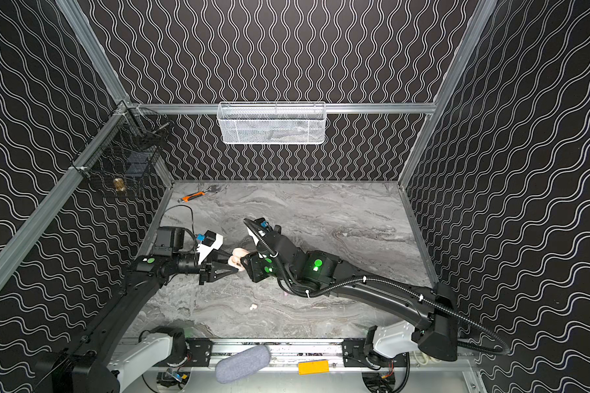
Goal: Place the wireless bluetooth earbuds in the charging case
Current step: 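Move the right gripper down over the second peach earbud on the table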
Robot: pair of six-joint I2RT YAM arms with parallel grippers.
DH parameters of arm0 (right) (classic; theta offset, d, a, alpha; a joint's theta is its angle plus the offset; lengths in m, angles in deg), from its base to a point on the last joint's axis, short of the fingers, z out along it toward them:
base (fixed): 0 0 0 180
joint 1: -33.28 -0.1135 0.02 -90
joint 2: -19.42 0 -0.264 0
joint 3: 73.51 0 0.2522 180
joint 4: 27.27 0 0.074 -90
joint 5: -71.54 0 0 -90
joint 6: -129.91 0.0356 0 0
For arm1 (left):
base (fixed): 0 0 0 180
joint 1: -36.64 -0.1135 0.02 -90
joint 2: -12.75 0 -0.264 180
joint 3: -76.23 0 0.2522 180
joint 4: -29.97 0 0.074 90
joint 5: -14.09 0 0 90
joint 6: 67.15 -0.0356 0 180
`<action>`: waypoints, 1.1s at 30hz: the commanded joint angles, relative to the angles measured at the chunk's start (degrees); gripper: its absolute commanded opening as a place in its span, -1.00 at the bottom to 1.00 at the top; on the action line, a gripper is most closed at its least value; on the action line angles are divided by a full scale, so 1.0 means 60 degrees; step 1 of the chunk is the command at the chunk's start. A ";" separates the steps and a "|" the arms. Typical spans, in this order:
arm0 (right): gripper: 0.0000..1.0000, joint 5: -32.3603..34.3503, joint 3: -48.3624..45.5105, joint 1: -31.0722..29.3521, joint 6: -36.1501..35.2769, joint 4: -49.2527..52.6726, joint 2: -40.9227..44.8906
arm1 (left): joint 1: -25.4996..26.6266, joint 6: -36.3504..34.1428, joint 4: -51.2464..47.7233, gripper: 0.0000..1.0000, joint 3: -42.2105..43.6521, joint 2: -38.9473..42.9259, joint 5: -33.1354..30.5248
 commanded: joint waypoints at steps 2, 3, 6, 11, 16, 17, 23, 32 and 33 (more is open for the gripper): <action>-0.14 0.0453 -0.0298 0.0210 0.0384 0.0707 0.0198 | -0.0022 0.0070 0.0470 -0.96 0.0109 -0.0063 0.0214; -0.14 0.0550 -0.0411 0.0263 0.0468 0.0873 0.0247 | -0.0026 0.0121 0.0585 -0.96 0.0166 -0.0053 0.0215; -0.14 0.0693 -0.0883 0.0415 0.0713 0.1143 0.0390 | 0.0000 0.0396 0.0983 -0.97 0.0267 -0.0051 0.0175; -0.15 0.0596 -0.1497 0.0434 0.1131 0.1406 0.0206 | -0.0003 0.1380 0.2646 -1.00 0.0741 0.0042 -0.0410; -0.15 -0.0047 -0.2392 0.0438 0.1586 0.0609 -0.0010 | -0.0001 0.2402 0.4578 -0.98 0.1291 -0.0094 -0.0473; -0.15 -0.0190 -0.2575 0.0426 0.1679 0.0371 -0.0034 | 0.0000 0.2583 0.4927 -0.98 0.1393 -0.0112 -0.0504; -0.15 -0.0937 -0.3190 0.0365 0.2077 -0.0664 -0.0692 | 0.0015 0.3176 0.6675 -0.99 0.2036 -0.0154 -0.0901; -0.16 -0.1350 -0.2975 -0.0014 0.2437 -0.1417 -0.1642 | 0.0006 0.3664 0.7386 -0.98 0.2458 0.0212 -0.0663; -0.17 -0.1364 -0.2896 -0.0072 0.2451 -0.1417 -0.1802 | 0.0002 0.3702 0.7373 -0.98 0.2455 0.0240 -0.0663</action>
